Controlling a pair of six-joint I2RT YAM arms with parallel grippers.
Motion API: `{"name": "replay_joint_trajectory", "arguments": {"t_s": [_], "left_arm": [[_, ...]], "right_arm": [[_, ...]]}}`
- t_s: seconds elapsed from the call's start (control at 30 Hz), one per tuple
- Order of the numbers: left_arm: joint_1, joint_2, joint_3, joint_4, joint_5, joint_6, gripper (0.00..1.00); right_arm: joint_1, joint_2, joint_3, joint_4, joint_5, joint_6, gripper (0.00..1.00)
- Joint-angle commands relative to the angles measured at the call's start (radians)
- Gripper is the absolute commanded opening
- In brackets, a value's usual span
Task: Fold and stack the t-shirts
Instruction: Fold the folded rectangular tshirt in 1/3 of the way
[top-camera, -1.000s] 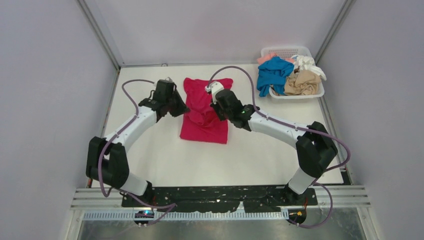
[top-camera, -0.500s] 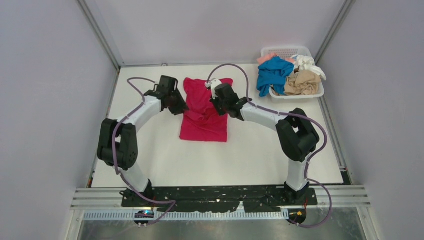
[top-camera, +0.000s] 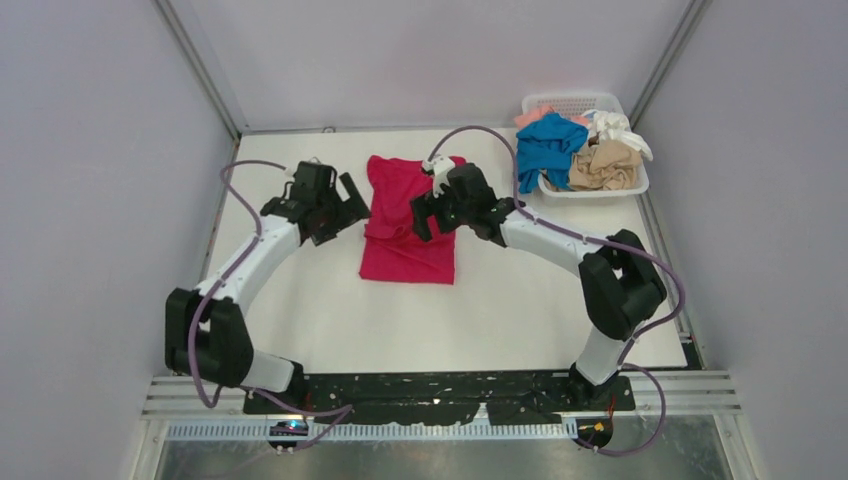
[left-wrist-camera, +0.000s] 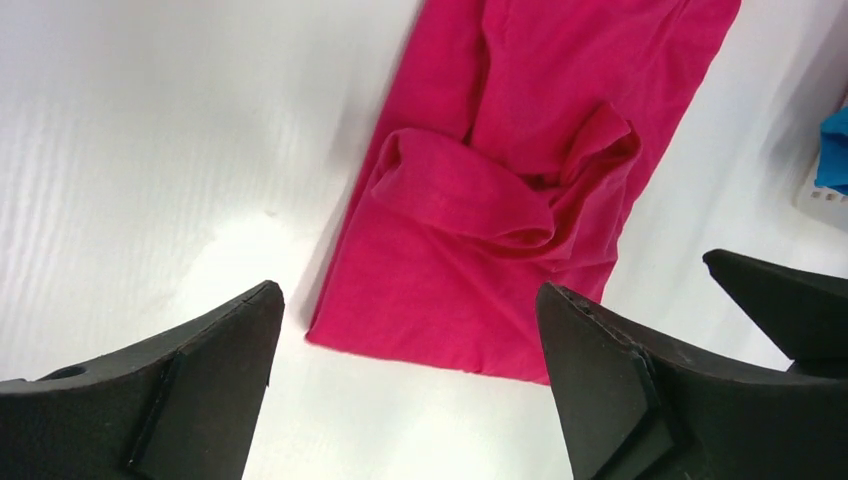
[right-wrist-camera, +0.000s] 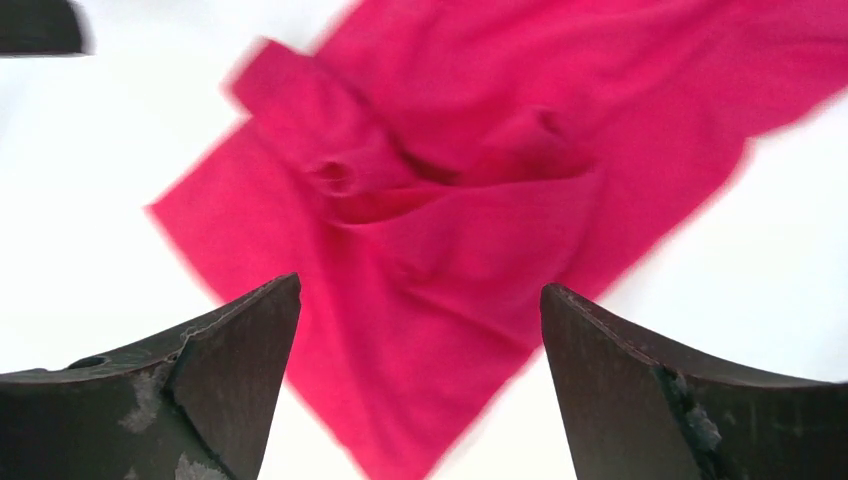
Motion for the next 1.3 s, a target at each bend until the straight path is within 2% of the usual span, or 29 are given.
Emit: {"name": "replay_joint_trajectory", "arguments": {"t_s": [0.0,0.1,0.27,0.6,0.83,0.93,1.07,1.17,1.27], "left_arm": [[0.010,-0.143,-0.114,-0.047,-0.127,0.020,1.00],[0.027,-0.193,-0.178,-0.118,-0.198,0.020,1.00],[0.050,-0.279,-0.297,-0.077,-0.165,0.007,1.00],[0.081,-0.306,-0.321,-0.107,-0.177,0.027,1.00],[0.096,-0.329,-0.331,-0.109,-0.183,0.037,1.00],[0.102,-0.340,-0.335,-0.114,-0.185,0.040,1.00],[0.103,-0.363,-0.348,-0.112,-0.181,0.042,1.00],[0.102,-0.367,-0.355,-0.105,-0.172,0.042,1.00],[0.102,-0.359,-0.361,-0.089,-0.152,0.042,1.00]], "right_arm": [[0.032,-0.061,-0.078,0.190,-0.325,0.161,0.95],[0.086,-0.010,-0.046,0.153,-0.338,0.149,0.95],[0.149,0.096,0.060,0.111,-0.276,0.103,0.95],[0.143,0.281,0.248,-0.010,-0.149,0.021,0.95],[0.081,0.376,0.387,-0.036,-0.078,-0.018,0.95],[0.003,0.449,0.521,-0.025,-0.046,-0.020,0.95],[-0.072,0.514,0.723,-0.116,-0.058,-0.007,0.95],[-0.077,0.439,0.660,-0.101,-0.113,0.002,0.95],[-0.070,0.289,0.442,-0.014,-0.255,0.049,0.95]]}}
